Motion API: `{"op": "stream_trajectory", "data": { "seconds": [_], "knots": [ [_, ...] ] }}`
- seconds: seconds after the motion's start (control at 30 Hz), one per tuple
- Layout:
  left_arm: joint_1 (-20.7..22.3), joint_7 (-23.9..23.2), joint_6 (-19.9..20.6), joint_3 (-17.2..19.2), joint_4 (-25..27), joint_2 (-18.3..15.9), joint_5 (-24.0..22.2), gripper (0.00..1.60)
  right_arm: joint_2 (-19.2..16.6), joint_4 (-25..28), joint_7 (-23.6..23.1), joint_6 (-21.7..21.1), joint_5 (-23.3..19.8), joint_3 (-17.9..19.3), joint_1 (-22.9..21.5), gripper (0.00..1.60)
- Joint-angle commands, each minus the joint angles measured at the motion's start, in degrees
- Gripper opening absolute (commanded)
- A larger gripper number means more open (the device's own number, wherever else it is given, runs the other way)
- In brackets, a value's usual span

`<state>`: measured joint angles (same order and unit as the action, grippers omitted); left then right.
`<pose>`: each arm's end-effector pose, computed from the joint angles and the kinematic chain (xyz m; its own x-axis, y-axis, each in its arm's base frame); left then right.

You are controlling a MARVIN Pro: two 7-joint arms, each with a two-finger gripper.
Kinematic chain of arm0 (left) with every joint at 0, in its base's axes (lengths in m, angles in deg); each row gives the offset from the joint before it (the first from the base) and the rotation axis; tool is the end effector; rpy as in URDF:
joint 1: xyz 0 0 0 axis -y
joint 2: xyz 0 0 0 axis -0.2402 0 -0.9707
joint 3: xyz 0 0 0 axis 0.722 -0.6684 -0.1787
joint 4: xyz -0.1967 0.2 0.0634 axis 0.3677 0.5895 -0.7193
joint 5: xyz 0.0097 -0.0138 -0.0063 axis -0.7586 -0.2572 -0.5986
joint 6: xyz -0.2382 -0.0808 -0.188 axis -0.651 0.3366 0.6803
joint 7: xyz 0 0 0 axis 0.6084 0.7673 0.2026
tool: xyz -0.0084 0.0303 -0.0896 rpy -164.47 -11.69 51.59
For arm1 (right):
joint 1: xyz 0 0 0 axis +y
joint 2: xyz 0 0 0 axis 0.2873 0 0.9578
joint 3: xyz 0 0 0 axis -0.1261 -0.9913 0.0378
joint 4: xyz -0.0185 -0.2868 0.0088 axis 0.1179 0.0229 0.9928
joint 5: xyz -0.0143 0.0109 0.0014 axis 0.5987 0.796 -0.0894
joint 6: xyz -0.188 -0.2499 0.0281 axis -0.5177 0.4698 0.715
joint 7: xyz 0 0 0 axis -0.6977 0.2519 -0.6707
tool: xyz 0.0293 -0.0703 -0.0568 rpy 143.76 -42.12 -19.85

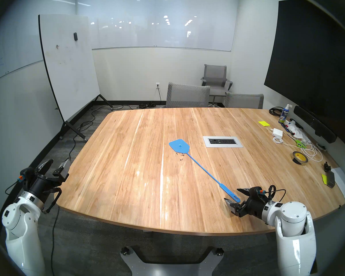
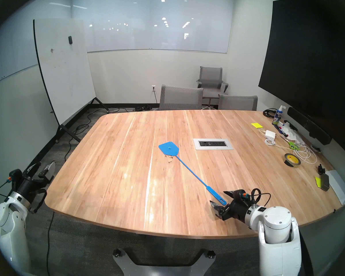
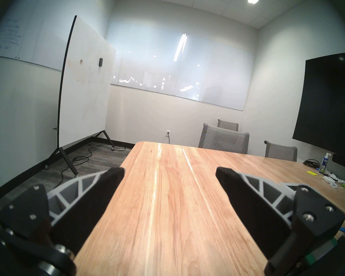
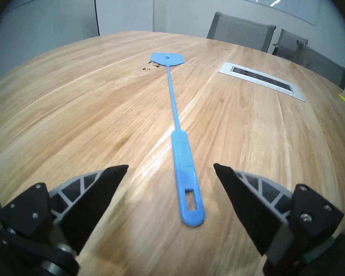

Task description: Swat a bug on table

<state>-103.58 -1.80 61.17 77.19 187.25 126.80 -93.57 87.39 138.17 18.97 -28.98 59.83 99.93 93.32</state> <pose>0.2455 0.2299 -0.2315 -0.0335 0.1807 0.9830 -0.0288 -0.9833 0.1798 0.2934 -0.1060 -0.3241 0.4082 0.3302 0.8511 0.5131 -0.8541 0.0852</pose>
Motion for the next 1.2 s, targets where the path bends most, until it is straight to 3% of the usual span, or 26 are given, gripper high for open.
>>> {"op": "stream_trajectory", "data": {
  "seconds": [0.0,0.67,1.17],
  "knots": [
    [-0.1,0.0,0.0,0.3,0.9,0.0,-0.1,1.60,-2.0,-0.4,-1.3,0.3,-0.1,-0.4,-2.5,1.60],
    [0.0,-0.2,0.2,0.4,0.9,0.1,0.1,1.60,-3.7,-4.3,-4.8,-0.2,-1.4,0.4,-5.6,1.60],
    [0.2,-0.3,0.2,0.4,1.0,0.3,0.2,1.60,-4.6,-7.6,-5.4,0.3,0.0,-0.5,-7.2,1.60]
  ]
}}
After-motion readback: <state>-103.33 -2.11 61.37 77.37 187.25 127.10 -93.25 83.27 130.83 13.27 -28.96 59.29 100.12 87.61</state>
